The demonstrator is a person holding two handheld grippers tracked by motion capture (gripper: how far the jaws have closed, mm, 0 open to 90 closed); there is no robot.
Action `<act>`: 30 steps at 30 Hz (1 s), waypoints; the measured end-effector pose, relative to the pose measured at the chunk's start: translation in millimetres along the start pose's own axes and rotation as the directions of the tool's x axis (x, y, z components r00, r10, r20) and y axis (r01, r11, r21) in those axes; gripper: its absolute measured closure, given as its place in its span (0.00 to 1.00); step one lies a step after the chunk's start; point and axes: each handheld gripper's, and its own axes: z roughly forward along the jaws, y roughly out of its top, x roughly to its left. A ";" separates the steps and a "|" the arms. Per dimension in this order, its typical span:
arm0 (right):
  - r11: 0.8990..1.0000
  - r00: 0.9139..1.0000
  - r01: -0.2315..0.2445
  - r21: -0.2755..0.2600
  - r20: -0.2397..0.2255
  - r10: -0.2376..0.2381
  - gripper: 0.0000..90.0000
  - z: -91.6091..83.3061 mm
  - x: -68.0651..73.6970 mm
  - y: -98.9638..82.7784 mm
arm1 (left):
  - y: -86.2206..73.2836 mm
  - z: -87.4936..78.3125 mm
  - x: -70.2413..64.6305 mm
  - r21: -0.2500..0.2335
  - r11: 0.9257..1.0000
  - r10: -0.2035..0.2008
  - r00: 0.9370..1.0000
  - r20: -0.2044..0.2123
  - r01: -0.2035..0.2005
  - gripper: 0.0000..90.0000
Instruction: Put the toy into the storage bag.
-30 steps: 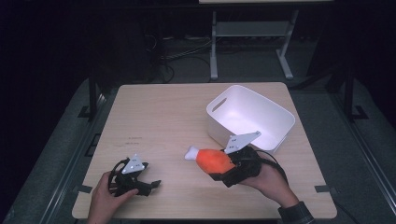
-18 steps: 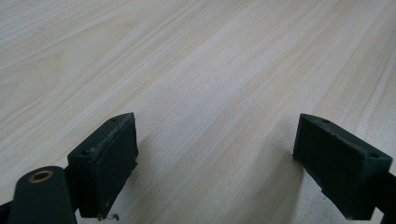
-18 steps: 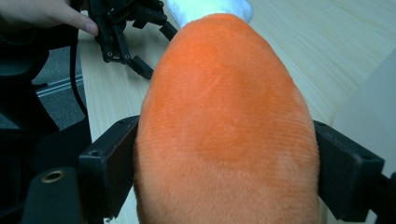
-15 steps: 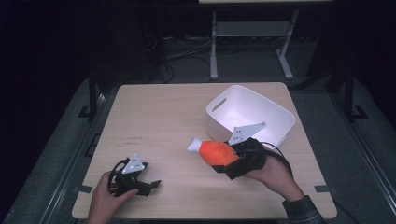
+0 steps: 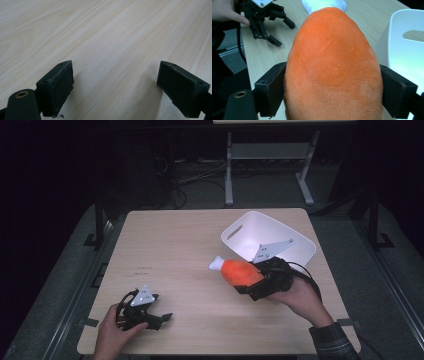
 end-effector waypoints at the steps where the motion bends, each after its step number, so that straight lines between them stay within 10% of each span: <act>1: 1.000 1.000 0.000 0.004 0.004 0.000 0.19 -0.9 -1.3 0.5 | 0.0 0.0 0.0 0.000 1.000 0.000 1.000 0.000 0.000 0.14; 30: 0.997 0.991 -0.078 0.026 0.109 0.075 0.19 -27.4 -49.9 9.0 | -0.1 0.1 -0.1 -0.002 1.000 -0.001 1.000 -0.001 0.001 0.14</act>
